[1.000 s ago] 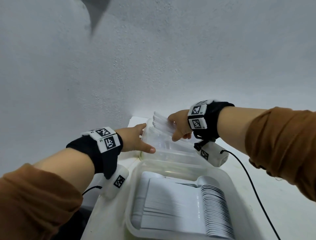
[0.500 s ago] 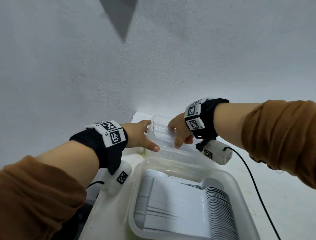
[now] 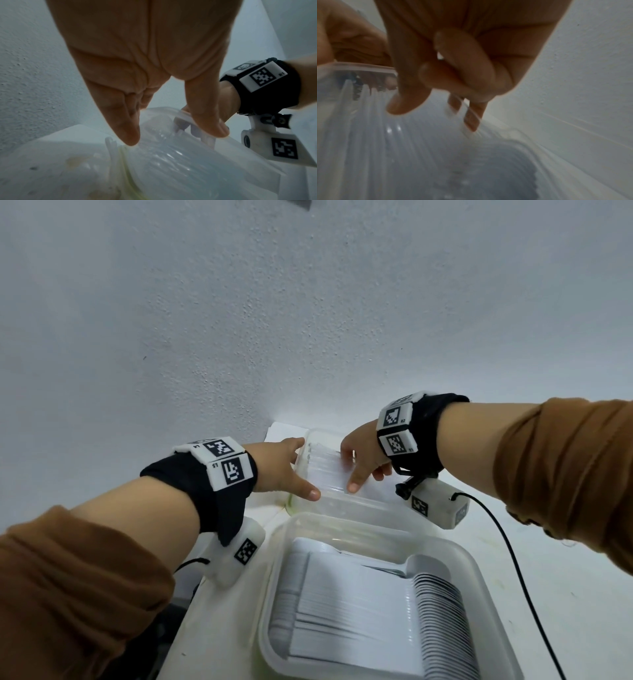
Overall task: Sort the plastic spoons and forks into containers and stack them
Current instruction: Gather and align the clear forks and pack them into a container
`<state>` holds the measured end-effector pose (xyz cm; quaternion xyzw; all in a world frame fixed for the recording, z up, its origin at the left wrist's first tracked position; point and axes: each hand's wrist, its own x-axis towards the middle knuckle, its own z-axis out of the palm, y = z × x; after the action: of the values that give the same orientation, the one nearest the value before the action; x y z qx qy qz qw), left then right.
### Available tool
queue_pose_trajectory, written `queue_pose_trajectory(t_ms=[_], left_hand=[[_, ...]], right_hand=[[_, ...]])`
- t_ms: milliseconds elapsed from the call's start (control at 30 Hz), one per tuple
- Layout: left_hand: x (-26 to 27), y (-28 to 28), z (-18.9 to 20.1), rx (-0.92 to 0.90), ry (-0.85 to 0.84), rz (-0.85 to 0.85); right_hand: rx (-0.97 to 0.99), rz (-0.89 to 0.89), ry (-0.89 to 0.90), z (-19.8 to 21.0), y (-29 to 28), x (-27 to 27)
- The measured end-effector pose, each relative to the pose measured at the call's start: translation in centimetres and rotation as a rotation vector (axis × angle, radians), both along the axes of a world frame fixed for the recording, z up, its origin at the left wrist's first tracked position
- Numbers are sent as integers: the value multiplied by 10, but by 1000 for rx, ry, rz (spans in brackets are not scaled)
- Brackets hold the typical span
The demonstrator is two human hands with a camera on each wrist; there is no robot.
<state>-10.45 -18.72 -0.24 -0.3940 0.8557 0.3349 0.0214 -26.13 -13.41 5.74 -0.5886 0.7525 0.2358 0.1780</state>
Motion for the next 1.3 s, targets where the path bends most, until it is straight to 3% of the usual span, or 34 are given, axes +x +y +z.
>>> queue_pose_trajectory(t_ms=[400,700,900,1300], left_hand=[[-1,4,8,-38,-51,-13],[-2,9,15,-65,-118,-19],[-3,13,20,-104,-188,-31],[-5,32,57,-284,-194,-36]], right_hand=[[-86,51,109,4,4,-13],[30,6,-34,4,3,-26],[73,52,81,1,13,-22],[-297,-21,104,39,45,-19]])
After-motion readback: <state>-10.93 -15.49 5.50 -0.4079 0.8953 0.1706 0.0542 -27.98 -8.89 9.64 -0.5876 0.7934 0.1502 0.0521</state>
